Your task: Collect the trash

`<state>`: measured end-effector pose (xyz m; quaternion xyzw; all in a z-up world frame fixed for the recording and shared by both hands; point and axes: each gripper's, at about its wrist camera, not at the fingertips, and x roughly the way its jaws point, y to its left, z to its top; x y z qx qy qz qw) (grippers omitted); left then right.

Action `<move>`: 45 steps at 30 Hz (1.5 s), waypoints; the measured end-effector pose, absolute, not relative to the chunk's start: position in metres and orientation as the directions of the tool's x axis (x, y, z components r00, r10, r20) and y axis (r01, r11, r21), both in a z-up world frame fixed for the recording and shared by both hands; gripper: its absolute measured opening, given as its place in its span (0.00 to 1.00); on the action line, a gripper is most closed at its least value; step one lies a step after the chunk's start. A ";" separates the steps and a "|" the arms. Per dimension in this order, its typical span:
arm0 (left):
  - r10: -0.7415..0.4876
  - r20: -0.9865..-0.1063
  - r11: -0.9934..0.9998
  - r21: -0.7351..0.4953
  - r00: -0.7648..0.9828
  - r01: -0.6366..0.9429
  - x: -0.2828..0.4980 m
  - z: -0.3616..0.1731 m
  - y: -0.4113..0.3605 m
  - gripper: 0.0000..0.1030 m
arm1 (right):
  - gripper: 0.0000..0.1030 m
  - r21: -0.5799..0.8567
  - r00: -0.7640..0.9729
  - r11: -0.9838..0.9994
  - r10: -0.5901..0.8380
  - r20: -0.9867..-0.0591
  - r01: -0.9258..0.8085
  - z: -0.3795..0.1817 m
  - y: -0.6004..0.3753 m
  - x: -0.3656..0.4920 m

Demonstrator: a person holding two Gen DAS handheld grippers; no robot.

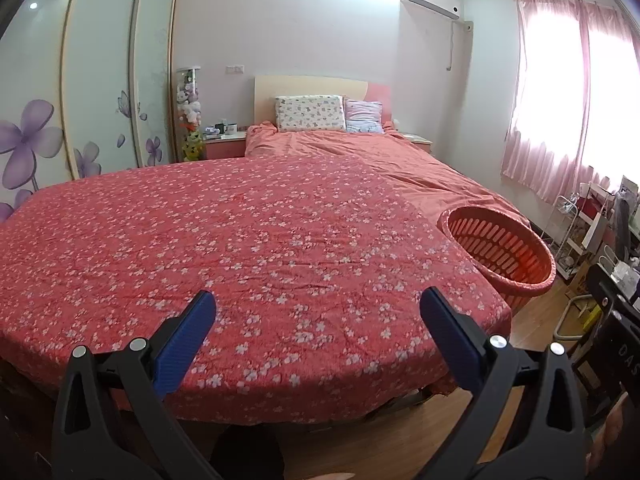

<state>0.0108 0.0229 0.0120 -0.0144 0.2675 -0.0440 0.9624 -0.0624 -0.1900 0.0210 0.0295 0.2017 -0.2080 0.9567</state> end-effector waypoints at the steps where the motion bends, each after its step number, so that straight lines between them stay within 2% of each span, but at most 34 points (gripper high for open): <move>1: -0.092 -0.515 0.996 -0.049 0.852 0.077 0.009 0.011 0.023 0.98 | 0.96 -0.032 0.830 0.912 -0.386 -0.402 0.409 0.020 -0.189 -0.063; 21: -0.081 -0.539 0.997 -0.038 0.838 0.072 0.003 0.003 0.015 0.98 | 0.96 -0.037 0.806 0.912 -0.380 -0.455 0.409 0.008 -0.199 -0.057; 45: -0.078 -0.535 0.997 -0.051 0.841 0.060 0.003 0.006 0.020 0.98 | 0.96 -0.038 0.810 0.918 -0.367 -0.457 0.394 0.008 -0.196 -0.053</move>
